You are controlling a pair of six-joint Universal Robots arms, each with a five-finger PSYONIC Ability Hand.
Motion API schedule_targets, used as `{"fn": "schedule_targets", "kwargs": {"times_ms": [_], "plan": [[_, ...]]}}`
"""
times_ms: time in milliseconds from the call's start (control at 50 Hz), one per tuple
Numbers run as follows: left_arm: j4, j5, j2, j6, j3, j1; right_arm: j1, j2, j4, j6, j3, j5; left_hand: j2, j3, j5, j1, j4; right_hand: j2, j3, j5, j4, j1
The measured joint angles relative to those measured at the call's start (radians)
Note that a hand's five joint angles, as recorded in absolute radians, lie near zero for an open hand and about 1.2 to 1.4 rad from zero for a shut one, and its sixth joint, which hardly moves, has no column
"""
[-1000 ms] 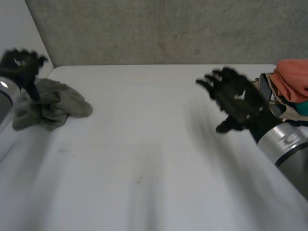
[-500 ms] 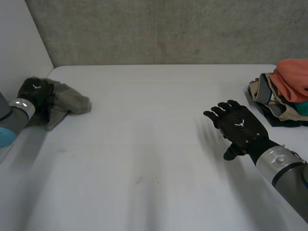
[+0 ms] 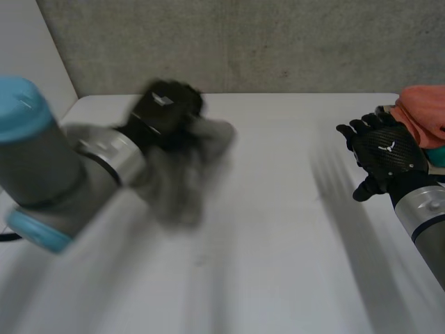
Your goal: Fold the laundry.
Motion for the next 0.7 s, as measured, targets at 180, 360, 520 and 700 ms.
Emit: {"fn": "schedule_targets", "kwargs": {"times_ms": [180, 360, 520, 700], "plan": [[-0.050, -0.028, -0.144, 0.105, 0.048, -0.168, -0.006, 0.008, 0.002, 0.047, -0.006, -0.007, -0.795, -0.790, -0.785, -0.792, -0.804, 0.000, 0.000, 0.000, 0.000, 0.000], [-0.094, -0.107, -0.016, 0.141, 0.047, -0.124, -0.011, 0.012, 0.051, 0.045, -0.038, -0.017, -0.874, -0.875, -0.866, -0.808, -0.881, 0.000, 0.000, 0.000, 0.000, 0.000], [-0.098, -0.175, 0.067, 0.145, -0.037, -0.010, 0.014, 0.014, 0.274, 0.051, -0.107, -0.020, -0.874, -0.875, -0.866, -0.808, -0.881, 0.000, 0.000, 0.000, 0.000, 0.000], [-0.103, -0.172, 0.072, 0.151, -0.172, 0.196, 0.133, 0.056, 0.434, 0.179, -0.172, -0.025, -0.874, -0.875, -0.865, -0.808, -0.881, 0.000, 0.000, 0.000, 0.000, 0.000]]}}
